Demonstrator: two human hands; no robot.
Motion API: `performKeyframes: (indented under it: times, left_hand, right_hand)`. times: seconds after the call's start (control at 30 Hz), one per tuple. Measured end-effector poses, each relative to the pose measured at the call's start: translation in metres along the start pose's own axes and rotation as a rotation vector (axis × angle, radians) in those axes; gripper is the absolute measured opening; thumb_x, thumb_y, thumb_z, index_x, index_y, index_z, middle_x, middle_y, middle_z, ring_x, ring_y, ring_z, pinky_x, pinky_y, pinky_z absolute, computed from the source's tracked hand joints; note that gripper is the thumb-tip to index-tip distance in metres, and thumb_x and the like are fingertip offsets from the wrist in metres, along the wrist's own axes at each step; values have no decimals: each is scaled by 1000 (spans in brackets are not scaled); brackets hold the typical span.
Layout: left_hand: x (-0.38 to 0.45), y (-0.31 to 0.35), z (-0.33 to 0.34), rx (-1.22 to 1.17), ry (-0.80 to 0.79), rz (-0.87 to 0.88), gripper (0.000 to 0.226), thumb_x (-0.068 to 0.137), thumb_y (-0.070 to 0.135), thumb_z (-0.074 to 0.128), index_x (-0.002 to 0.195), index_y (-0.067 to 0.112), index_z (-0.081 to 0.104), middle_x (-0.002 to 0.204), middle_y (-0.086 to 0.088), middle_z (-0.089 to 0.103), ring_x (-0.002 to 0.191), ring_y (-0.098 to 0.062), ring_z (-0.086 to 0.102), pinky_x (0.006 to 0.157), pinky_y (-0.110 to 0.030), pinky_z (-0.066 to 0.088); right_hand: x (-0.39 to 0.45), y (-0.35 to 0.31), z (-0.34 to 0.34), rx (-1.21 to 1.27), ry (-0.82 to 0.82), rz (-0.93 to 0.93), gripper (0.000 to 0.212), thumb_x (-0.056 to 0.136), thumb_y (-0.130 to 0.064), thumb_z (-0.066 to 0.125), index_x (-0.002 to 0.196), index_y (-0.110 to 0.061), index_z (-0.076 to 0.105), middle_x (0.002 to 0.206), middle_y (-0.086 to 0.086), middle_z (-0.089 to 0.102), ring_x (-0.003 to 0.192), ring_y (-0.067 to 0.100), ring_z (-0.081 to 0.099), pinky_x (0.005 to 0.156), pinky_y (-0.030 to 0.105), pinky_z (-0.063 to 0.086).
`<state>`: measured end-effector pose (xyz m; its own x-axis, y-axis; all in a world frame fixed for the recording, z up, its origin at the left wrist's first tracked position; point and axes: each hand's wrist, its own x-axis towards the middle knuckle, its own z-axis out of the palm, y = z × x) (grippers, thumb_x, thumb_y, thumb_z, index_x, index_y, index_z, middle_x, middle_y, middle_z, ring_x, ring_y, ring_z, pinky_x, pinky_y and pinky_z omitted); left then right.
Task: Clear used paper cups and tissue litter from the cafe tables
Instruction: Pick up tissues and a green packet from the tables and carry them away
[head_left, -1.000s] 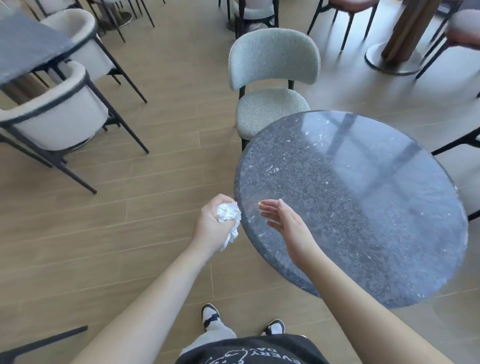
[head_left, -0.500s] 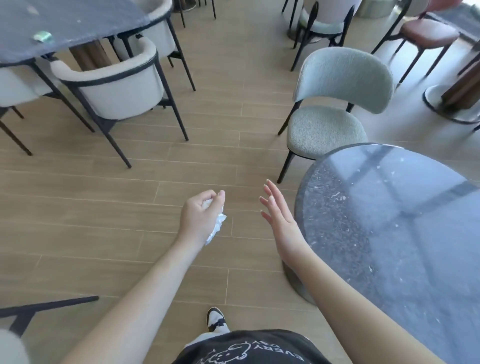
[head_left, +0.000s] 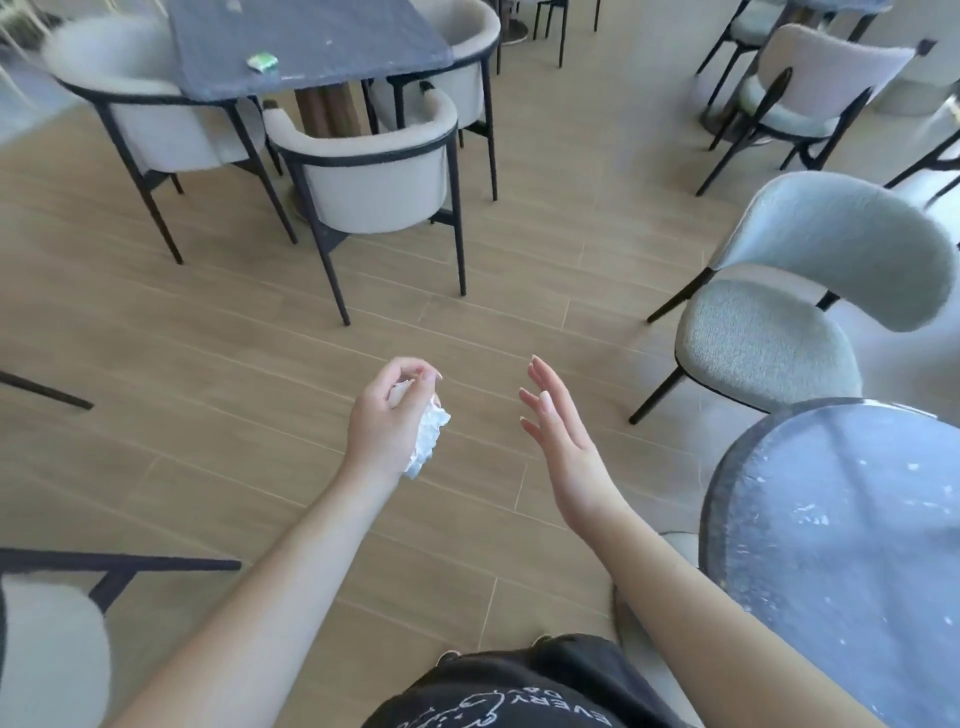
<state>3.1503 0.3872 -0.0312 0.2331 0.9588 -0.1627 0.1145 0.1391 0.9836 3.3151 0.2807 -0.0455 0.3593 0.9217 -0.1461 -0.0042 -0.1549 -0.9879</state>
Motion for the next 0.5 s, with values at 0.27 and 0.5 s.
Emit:
performKeyframes:
  times: [0.27,0.5]
  left_hand:
    - [70,2,-8,-295,-93,-114,39,82,52,53,106,24,66,96,-10,61,83,-31,64,63,-39,50]
    - [145,23,6,-333,-78,-157,42,78,27,47,119,23,57,102,-2,67,87,-19,67,75,-36,50]
  right_hand:
    - [86,-5,14,24,-102,8,48,96,-67,39,143,-56,41,148,-35,41,136,-6,44,119,43,35]
    - [194,-22,9,48,-184,30,46,96,-69,37,141,-58,42,145,-37,44,135,-5,46,117,44,37]
